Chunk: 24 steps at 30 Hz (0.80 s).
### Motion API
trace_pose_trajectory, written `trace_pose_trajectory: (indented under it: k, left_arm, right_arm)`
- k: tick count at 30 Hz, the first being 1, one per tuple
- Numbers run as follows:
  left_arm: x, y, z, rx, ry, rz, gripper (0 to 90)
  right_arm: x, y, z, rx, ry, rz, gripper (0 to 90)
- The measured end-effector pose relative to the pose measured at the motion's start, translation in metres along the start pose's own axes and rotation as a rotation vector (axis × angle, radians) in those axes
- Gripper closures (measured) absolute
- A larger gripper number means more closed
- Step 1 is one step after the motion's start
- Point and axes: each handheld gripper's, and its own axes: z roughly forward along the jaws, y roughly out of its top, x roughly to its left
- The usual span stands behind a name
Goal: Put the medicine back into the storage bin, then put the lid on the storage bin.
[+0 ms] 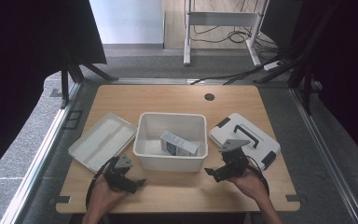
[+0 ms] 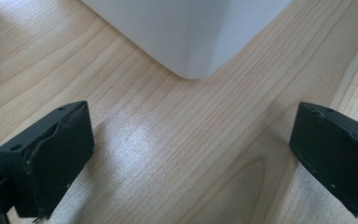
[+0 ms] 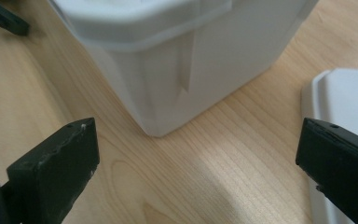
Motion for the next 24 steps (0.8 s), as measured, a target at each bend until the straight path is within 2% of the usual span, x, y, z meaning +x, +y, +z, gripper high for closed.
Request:
trace_pose_trajectory:
  k: [3, 6, 11, 16, 18, 24]
  left_arm:
    - [0.000, 0.000, 0.000, -0.001, 0.000, 0.000, 0.0]
    - [0.000, 0.000, 0.000, -0.001, 0.000, -0.001, 0.0]
    - [0.000, 0.000, 0.000, -0.001, 0.000, -0.001, 0.0]
    - [0.000, 0.000, 0.000, 0.000, -0.001, -0.001, 0.0]
    - [0.000, 0.000, 0.000, -0.001, -0.001, -0.002, 0.0]
    - [0.000, 0.002, 0.000, 0.010, 0.000, 0.004, 0.0]
  right_arm:
    - [0.000, -0.006, 0.005, -0.004, -0.010, 0.001, 0.0]
    - [0.000, -0.019, 0.018, -0.006, -0.005, 0.012, 0.0]
    - [-0.002, -0.031, 0.027, -0.010, 0.001, 0.023, 0.0]
    - [-0.004, -0.046, 0.038, 0.010, -0.005, 0.040, 0.0]
    - [-0.005, -0.050, 0.042, 0.028, -0.011, 0.037, 0.0]
    - [-0.004, -0.051, 0.043, 0.025, -0.025, 0.024, 0.0]
